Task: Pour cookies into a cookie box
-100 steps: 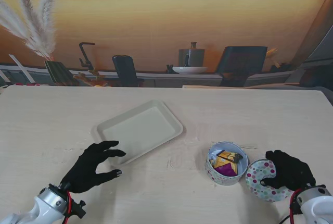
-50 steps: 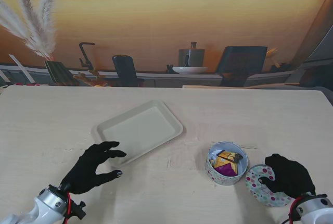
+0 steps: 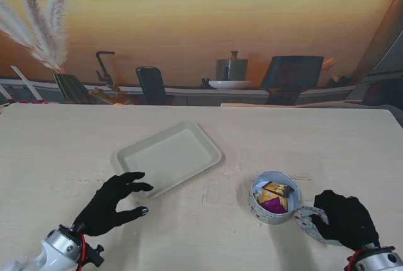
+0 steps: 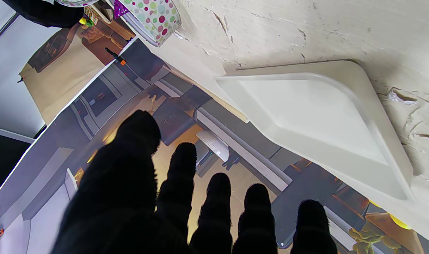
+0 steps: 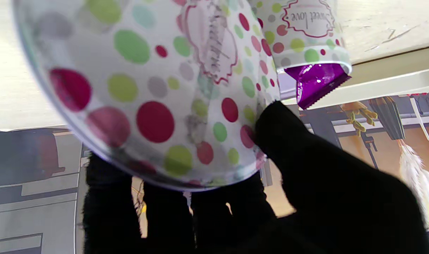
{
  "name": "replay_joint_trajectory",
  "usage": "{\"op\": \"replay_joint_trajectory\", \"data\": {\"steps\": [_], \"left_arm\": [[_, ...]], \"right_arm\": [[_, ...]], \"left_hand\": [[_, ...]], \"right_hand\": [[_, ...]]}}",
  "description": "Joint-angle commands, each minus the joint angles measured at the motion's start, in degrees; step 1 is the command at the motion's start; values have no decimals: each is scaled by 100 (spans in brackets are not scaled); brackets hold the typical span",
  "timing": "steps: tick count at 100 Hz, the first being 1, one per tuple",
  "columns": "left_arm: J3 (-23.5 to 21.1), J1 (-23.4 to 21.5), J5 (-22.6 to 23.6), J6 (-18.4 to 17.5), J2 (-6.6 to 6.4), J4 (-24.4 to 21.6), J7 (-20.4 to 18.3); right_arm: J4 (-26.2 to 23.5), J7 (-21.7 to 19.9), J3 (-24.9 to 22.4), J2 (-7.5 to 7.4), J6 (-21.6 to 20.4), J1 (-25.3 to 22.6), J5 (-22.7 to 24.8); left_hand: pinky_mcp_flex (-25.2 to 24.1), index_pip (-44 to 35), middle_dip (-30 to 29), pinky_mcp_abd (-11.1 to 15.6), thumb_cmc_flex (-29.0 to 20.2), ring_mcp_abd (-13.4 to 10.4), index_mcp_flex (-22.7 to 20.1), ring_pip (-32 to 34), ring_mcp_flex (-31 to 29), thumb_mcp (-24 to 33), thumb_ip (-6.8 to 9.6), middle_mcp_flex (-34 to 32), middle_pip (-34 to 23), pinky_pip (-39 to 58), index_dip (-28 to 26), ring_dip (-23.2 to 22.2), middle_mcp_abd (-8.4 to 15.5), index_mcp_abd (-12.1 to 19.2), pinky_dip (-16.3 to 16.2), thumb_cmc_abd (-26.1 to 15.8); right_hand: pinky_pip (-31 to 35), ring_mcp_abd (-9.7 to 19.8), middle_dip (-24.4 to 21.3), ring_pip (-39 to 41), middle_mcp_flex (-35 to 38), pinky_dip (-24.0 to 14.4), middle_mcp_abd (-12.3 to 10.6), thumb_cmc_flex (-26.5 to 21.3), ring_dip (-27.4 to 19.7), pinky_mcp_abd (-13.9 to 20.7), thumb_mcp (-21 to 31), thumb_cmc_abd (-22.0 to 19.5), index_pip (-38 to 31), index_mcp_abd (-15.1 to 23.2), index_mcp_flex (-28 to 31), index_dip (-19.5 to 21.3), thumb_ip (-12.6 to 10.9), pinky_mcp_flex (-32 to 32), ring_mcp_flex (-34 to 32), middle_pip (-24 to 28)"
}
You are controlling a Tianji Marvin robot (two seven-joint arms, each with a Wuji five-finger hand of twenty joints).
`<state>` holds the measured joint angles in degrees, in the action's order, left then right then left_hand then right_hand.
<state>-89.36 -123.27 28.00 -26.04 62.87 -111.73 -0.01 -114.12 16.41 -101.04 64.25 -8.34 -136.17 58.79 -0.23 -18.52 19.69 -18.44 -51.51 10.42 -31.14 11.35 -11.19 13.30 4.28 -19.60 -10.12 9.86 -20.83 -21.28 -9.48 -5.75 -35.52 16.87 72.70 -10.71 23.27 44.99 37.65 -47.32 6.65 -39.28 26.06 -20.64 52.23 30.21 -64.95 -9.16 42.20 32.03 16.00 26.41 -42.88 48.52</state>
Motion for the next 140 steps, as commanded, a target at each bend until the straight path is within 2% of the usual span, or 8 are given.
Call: {"op": "replay_joint_trajectory", "data": {"steps": [1, 32, 49, 59, 71, 79, 117, 140], "left_arm": [[0, -66, -42, -24, 31, -61, -100], [-4, -83, -58, -32, 32, -78, -101], [-9, -93, -76, -18, 30, -90, -117], [-10, -97, -86, -7, 30, -98, -126], [1, -94, -97, 5, 27, -102, -139], [2, -92, -98, 16, 23, -105, -160], [-7, -79, -112, 32, 34, -93, -122], [2, -72, -126, 80, 34, -104, -133]], "right_arm": [[-64, -39, 44, 33, -57, -78, -22], [-149, 304, 45, 57, -151, -228, 119], [-355, 325, -33, 79, -261, -461, 115], [-475, 412, -74, 72, -255, -631, 320], [-550, 343, -4, 98, -393, -651, 37], [-585, 356, 40, 88, -419, -619, 77], [-561, -343, 313, 1, -533, 144, -271], [-332, -807, 505, -49, -380, 789, -629]], "left_hand": [[32, 14, -19, -50, -71, -9, -193, 38, -129, -128, 210, -61, -28, 55, -61, -111, 3, 84, -140, -310], [65, 21, -18, -76, -69, 13, -228, 54, -153, -206, 224, -91, -32, 67, -63, -112, -3, 80, -161, -362], [70, 39, -22, -67, -80, 10, -229, 58, -147, -247, 228, -88, -24, 68, -58, -112, -5, 75, -169, -403], [74, 45, -22, -73, -89, 13, -234, 60, -144, -266, 234, -87, -23, 70, -58, -111, -9, 72, -175, -412], [83, 50, -23, -75, -94, 10, -237, 59, -144, -289, 239, -93, -21, 74, -59, -108, -10, 74, -181, -423], [86, 50, -23, -77, -94, 5, -237, 60, -146, -306, 242, -88, -20, 75, -62, -108, -4, 78, -184, -434], [100, 58, -24, -83, -100, 9, -259, 64, -154, -364, 253, -105, -18, 78, -63, -107, -9, 73, -196, -473], [95, 62, -24, -83, -111, 11, -262, 65, -150, -388, 260, -106, -17, 74, -65, -107, -17, 64, -200, -481]], "right_hand": [[-20, -154, 22, -8, 136, 47, -87, -239, -25, -98, 195, -102, -7, 15, 118, 116, -200, 6, -73, 39], [44, -143, -1, 50, 208, 102, -54, -222, -22, -97, 259, -97, -35, 2, 131, 172, -186, 102, -175, 128], [29, -158, -21, 20, 202, 141, -48, -222, -44, -105, 258, -122, -30, -10, 109, 193, -173, 72, -165, 137], [34, -96, -48, -32, 270, 203, -116, -118, -86, -52, 244, -144, -29, 128, 129, 221, -164, 178, -275, 129], [8, -151, -61, -64, 226, 231, -71, -174, -94, -71, 220, -177, -10, 67, 90, 235, -163, 80, -204, 98], [39, -120, -59, -45, 255, 230, -102, -140, -87, -72, 192, -186, -14, 106, 99, 247, -161, 131, -240, 106], [18, -123, -46, -81, 188, 271, -95, -133, -97, -69, 180, -227, -29, 103, 55, 307, -165, 96, -183, 109], [25, -107, -38, -112, 109, 274, -115, -79, -109, -71, 182, -269, -58, 144, 27, 332, -152, 56, -122, 103]]}}
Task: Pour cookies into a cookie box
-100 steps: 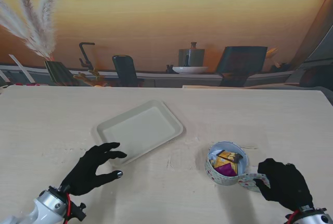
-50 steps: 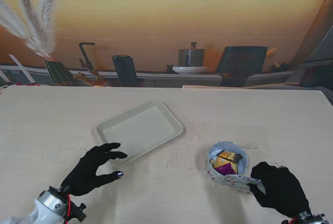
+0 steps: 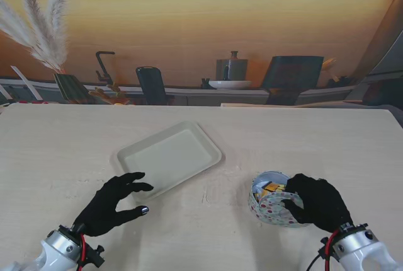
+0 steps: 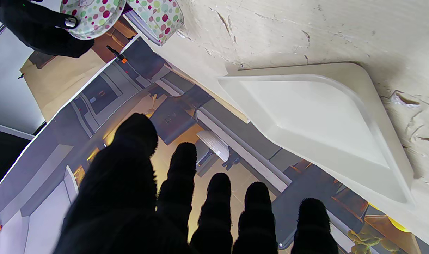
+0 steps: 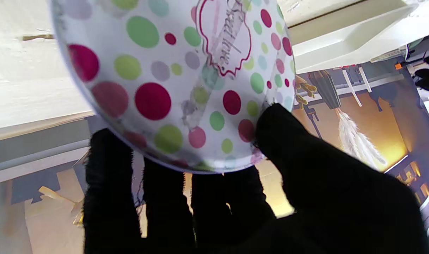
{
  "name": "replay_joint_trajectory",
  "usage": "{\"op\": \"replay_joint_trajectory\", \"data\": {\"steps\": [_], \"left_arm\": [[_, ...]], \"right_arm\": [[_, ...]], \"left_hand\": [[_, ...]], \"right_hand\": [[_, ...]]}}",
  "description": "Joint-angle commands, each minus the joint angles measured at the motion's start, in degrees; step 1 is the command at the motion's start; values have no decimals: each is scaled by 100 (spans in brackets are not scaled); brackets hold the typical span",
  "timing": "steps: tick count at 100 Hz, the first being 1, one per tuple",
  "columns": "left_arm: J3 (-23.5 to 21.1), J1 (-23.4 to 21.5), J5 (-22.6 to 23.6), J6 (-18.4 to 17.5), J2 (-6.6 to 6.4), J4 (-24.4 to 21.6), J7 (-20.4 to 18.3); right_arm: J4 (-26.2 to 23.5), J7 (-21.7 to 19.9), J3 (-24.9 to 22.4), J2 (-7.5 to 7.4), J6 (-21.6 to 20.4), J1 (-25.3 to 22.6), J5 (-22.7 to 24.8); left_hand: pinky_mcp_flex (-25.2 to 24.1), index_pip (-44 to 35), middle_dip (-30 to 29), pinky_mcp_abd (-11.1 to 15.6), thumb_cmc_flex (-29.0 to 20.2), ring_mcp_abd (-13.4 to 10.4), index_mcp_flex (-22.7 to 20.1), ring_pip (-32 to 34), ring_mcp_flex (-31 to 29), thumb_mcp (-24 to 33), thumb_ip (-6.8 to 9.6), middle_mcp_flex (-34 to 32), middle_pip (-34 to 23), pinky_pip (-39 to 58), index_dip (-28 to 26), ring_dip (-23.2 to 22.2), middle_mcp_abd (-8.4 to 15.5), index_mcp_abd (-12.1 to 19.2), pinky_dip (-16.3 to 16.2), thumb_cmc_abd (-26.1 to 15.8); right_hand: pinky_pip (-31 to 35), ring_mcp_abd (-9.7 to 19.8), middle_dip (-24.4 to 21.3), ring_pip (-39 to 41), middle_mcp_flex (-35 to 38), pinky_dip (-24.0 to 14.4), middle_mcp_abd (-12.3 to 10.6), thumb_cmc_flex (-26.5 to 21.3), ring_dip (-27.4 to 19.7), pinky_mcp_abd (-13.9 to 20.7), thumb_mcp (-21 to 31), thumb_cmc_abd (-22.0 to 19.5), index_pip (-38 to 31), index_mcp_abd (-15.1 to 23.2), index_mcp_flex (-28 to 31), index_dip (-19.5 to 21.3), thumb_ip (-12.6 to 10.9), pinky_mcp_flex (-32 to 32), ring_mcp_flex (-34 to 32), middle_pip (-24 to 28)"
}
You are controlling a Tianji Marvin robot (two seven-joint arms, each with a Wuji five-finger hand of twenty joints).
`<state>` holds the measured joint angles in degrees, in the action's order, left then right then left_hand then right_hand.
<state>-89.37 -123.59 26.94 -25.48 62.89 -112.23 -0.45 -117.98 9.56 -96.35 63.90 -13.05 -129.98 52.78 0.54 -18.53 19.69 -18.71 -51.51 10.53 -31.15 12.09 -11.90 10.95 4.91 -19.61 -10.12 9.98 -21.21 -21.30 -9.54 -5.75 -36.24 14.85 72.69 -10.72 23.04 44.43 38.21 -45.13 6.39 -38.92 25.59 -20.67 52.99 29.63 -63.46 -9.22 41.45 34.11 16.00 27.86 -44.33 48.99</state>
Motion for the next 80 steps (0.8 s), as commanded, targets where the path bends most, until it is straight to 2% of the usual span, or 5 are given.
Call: {"op": "replay_joint_trajectory", "data": {"steps": [1, 13, 21, 43, 80], "left_arm": [[4, -40, -22, 27, 31, -54, -90], [4, -42, -18, 45, 30, -61, -97], [3, -43, -19, 49, 31, -63, -93], [0, -51, -12, 41, 31, -67, -88], [9, -52, -30, 49, 33, -67, -88]], "right_arm": [[72, -140, 47, -16, 103, 203, -57], [278, -377, 180, -30, 264, 577, -417], [433, -430, 234, -56, 318, 802, -327], [803, -638, 472, -92, 528, 1349, -520], [1533, -566, 738, -56, 1018, 1931, -978]], "left_hand": [[18, 65, -24, -55, -110, 2, -258, -9, -78, -155, 197, -105, -17, 63, -25, -104, -7, 68, -128, -280], [21, 69, -25, -52, -108, -4, -258, -11, -74, -166, 199, -96, -15, 64, -25, -102, 1, 76, -130, -301], [25, 66, -23, -58, -110, 1, -267, -5, -85, -177, 200, -107, -21, 66, -27, -105, 1, 68, -132, -303], [25, 70, -24, -58, -109, 4, -269, -1, -86, -195, 203, -109, -21, 65, -26, -106, -8, 68, -136, -309], [35, 78, -23, -69, -108, 16, -270, 6, -97, -222, 206, -121, -22, 69, -26, -109, -15, 68, -142, -324]], "right_hand": [[27, -107, -14, -58, 52, 55, -88, -115, -62, -65, 107, -210, -210, 148, 102, 125, -152, -89, 29, 58], [24, -157, 13, -78, -91, 39, -15, -207, -64, -67, 68, -234, -219, 35, 36, 138, -163, -278, 209, 70], [51, -128, 17, -69, -89, 30, -71, -147, -65, -45, 53, -242, -238, 122, 55, 144, -166, -237, 187, 68], [8, -131, 33, -158, -207, 49, -45, -163, -101, -58, 70, -271, -255, 96, -2, 165, -162, -311, 300, 42], [12, -161, 88, -149, -390, 41, 0, -252, -78, -79, -12, -338, -293, 36, -122, 204, -176, -450, 485, 50]]}}
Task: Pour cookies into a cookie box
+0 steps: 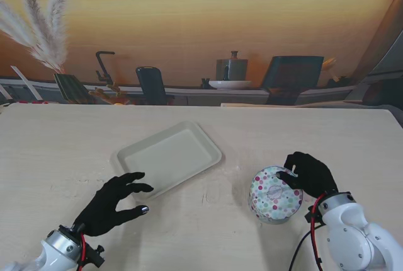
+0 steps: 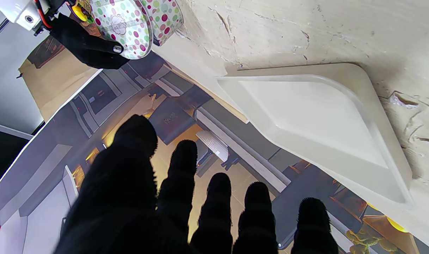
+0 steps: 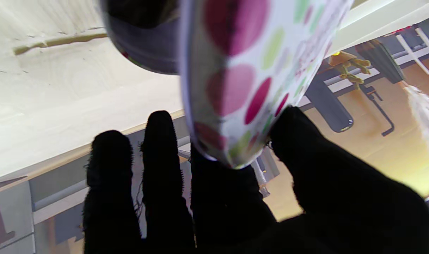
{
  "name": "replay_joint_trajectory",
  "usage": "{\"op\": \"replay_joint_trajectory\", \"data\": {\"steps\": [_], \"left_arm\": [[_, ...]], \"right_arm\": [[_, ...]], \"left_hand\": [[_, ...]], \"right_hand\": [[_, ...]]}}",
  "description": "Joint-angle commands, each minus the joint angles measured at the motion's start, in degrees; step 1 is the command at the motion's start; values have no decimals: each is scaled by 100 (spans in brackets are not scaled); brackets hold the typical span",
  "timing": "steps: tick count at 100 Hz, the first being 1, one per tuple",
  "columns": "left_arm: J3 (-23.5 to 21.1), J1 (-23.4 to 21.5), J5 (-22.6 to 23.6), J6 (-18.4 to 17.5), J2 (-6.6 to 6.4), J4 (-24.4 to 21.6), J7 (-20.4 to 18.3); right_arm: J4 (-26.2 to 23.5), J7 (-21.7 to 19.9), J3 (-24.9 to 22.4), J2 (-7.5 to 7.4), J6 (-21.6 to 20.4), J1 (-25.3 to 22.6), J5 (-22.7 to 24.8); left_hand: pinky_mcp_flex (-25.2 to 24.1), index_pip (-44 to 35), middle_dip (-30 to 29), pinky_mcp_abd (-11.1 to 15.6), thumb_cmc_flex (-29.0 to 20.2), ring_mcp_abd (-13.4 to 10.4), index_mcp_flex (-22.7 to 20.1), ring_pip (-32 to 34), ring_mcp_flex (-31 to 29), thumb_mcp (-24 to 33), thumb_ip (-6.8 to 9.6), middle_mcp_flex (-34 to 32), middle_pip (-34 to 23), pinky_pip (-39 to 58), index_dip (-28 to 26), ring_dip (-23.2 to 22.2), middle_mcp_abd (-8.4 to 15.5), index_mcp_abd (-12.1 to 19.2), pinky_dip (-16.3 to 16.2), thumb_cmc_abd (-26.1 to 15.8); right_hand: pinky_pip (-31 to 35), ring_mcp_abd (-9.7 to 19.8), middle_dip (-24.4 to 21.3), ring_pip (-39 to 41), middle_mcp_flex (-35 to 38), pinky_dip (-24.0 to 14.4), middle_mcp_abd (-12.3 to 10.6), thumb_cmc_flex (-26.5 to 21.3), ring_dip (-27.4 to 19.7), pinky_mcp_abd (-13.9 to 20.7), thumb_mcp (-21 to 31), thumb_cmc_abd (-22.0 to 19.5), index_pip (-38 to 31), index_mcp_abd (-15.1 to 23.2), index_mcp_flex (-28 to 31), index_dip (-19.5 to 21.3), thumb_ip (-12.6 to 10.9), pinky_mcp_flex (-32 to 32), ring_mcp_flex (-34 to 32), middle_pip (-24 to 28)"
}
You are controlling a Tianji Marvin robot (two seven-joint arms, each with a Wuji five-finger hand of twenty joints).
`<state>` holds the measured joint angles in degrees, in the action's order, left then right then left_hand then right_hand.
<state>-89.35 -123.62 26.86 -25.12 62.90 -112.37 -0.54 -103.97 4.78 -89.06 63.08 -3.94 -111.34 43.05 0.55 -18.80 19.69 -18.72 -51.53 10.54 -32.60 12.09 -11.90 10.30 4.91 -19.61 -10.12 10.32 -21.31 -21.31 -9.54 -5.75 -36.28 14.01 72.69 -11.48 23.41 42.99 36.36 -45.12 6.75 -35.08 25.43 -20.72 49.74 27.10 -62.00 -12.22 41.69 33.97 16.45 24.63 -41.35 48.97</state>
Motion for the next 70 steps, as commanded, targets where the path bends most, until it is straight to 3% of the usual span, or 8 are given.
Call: {"op": "replay_joint_trajectory", "data": {"steps": [1, 37, 70], "left_arm": [[6, -50, -23, 13, 32, -54, -78], [10, -52, -27, 26, 25, -50, -105], [23, -34, -55, 50, 20, -42, -140]], "right_arm": [[151, -91, 15, 27, 121, 81, -25], [752, 7, 182, 46, 398, 394, -178], [905, 32, 154, 53, 478, 337, -227]], "left_hand": [[34, 104, -24, -69, -105, 18, -129, 9, -102, -157, 206, -119, -22, 34, -17, -109, -11, 67, -139, -241], [56, 110, -24, -80, -98, 15, -125, 16, -102, -180, 209, -118, -19, 47, -17, -112, -11, 72, -151, -264], [76, 101, -14, -88, -101, 27, -127, 34, -125, -202, 208, -159, -38, 61, -23, -121, -27, 67, -166, -284]], "right_hand": [[12, -87, 53, -3, -213, 39, -34, -643, -60, -74, 308, -86, -438, 328, -153, 217, -224, -136, 195, 52], [49, -101, 77, 75, -229, 23, -22, -694, -18, -85, 208, -139, -473, 330, -215, 224, -249, -161, 213, 99], [49, -96, 77, 107, -365, 41, -9, -793, 2, -80, -126, -367, -618, 577, -575, 290, -302, -175, 264, 69]]}}
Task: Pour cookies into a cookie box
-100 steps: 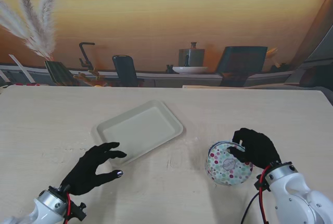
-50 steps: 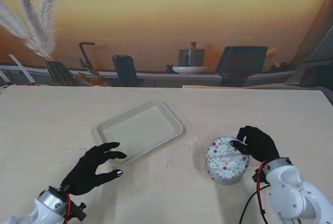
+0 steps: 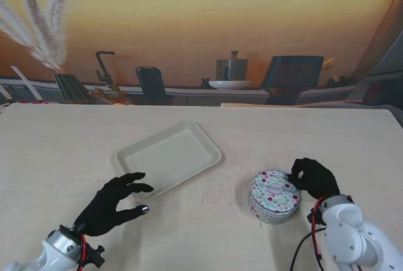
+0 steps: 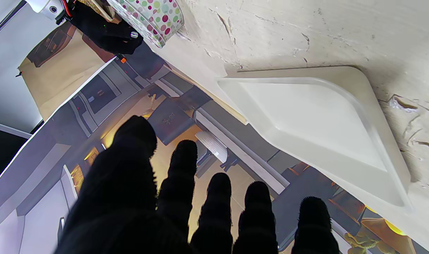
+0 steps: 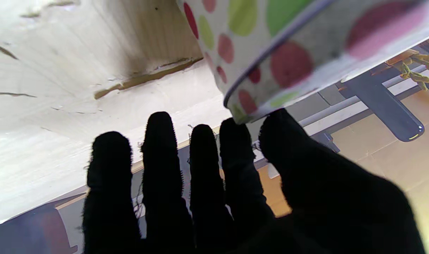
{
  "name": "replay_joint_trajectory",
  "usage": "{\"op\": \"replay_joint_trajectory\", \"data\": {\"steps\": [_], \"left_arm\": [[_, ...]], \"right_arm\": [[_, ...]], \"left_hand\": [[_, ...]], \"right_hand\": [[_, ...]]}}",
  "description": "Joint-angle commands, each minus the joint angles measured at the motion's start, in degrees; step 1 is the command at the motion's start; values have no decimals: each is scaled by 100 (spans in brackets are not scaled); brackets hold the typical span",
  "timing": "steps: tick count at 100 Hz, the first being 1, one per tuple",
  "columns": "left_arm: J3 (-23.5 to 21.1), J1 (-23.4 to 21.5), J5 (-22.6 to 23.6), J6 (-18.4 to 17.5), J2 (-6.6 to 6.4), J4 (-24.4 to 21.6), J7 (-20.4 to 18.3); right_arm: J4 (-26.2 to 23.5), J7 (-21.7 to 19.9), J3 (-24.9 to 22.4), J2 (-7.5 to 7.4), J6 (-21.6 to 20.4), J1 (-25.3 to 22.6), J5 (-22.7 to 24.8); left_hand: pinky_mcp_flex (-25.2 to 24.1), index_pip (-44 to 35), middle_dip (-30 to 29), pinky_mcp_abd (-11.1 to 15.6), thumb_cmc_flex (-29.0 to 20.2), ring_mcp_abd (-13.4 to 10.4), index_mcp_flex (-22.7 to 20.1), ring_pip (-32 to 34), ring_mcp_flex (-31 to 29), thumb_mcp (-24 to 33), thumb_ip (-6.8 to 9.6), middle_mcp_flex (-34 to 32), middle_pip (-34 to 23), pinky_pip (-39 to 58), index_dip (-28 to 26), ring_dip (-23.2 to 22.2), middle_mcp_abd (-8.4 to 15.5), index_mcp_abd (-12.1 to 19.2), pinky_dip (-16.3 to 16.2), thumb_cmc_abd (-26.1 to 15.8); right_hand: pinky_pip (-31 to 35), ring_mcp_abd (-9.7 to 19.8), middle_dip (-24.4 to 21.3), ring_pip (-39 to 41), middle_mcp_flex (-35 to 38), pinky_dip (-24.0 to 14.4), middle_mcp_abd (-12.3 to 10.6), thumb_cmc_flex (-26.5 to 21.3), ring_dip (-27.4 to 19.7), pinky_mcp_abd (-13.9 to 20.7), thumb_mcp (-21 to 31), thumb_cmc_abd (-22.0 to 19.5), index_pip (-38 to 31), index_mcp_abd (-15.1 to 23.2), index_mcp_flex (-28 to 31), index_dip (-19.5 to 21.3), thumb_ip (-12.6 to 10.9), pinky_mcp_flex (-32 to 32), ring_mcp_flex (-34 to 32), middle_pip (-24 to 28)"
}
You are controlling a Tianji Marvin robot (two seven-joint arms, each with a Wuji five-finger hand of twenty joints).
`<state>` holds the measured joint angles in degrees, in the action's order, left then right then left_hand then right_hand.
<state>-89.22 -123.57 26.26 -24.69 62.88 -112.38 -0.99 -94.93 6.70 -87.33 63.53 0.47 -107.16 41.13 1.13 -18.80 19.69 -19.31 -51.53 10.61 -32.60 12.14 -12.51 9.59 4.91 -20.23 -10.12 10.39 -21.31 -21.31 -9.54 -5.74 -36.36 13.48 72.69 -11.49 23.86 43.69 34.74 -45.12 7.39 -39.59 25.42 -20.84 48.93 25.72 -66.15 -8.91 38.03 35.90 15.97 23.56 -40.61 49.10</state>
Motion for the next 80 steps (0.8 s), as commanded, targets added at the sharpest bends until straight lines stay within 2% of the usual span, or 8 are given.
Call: {"op": "replay_joint_trajectory", "data": {"steps": [1, 17, 39, 46, 62, 72, 77, 80], "left_arm": [[10, -40, 4, 5, 22, -40, -96], [4, -37, 4, -1, 20, -36, -106], [-3, -36, 4, -17, 25, -31, -82], [-2, -37, -5, -7, 26, -35, -84], [-7, -38, 0, -13, 27, -34, -76], [-14, -39, 9, -28, 32, -30, -52], [-17, -41, 10, -31, 34, -30, -44], [-19, -43, 9, -33, 36, -30, -39]], "right_arm": [[-3, -179, -25, 6, 35, -87, -40], [35, -165, -54, 22, -43, -123, -168], [103, 89, -62, 83, -250, -144, -381], [107, 193, -53, 100, -311, -144, -390], [20, 326, -73, 119, -442, -180, -368], [-58, 421, -113, 123, -533, -224, -256], [-120, 444, -135, 126, -567, -261, -232], [-143, 491, -141, 129, -592, -276, -196]], "left_hand": [[20, 102, -14, -32, -96, 18, -126, 31, -67, -133, 207, -98, -38, 55, -23, -121, -28, 68, -159, -237], [28, 102, -12, -28, -104, 18, -111, 40, -67, -139, 207, -88, -35, 60, -23, -126, -19, 69, -167, -235], [44, 94, -11, -47, -104, 15, -124, 51, -81, -145, 210, -90, -37, 70, -26, -129, -19, 72, -178, -235], [40, 97, -12, -39, -104, 17, -120, 51, -79, -148, 210, -83, -34, 67, -24, -128, -18, 66, -179, -237], [37, 94, -13, -29, -109, 20, -118, 47, -71, -151, 211, -79, -33, 66, -25, -126, -20, 70, -182, -241], [43, 91, -11, -36, -105, 28, -124, 54, -84, -156, 211, -95, -39, 66, -26, -128, -24, 70, -183, -240], [36, 92, -12, -32, -102, 25, -126, 51, -76, -156, 211, -92, -38, 62, -25, -127, -21, 68, -182, -247], [35, 89, -12, -32, -103, 28, -137, 53, -78, -157, 211, -96, -38, 61, -26, -128, -27, 67, -182, -243]], "right_hand": [[43, -88, 31, 30, -216, 43, -72, -347, 1, -64, -57, -238, -207, 251, -222, 97, -257, -80, 205, 53], [4, -79, 42, 28, -289, 60, -147, -402, 4, -58, -183, -243, -268, 427, -360, 24, -284, -122, 236, 68], [-19, -165, 19, 79, -163, 60, -147, -88, 21, -203, -83, 206, -251, 767, -300, -445, -275, -102, 172, 18], [-18, -163, 6, 79, -230, 59, -150, -5, 21, -203, -9, 340, -171, 759, -395, -537, -254, -94, 181, -23], [-74, -118, -25, 3, -484, 81, -149, 441, 1, -201, 204, 460, 351, 548, -599, -1167, -232, -192, 357, -115], [-145, -83, -46, -74, -628, 107, -148, 730, -20, -210, 416, 538, 774, 455, -593, -1286, -362, -292, 477, -158], [-297, -38, -70, -193, -814, 172, -155, 860, -59, -177, 480, 476, 1047, 398, -639, -1277, -537, -479, 661, -211], [-443, 1, -105, -318, -969, 259, -161, 997, -100, -156, 537, 434, 1267, 365, -669, -1133, -752, -665, 835, -272]]}}
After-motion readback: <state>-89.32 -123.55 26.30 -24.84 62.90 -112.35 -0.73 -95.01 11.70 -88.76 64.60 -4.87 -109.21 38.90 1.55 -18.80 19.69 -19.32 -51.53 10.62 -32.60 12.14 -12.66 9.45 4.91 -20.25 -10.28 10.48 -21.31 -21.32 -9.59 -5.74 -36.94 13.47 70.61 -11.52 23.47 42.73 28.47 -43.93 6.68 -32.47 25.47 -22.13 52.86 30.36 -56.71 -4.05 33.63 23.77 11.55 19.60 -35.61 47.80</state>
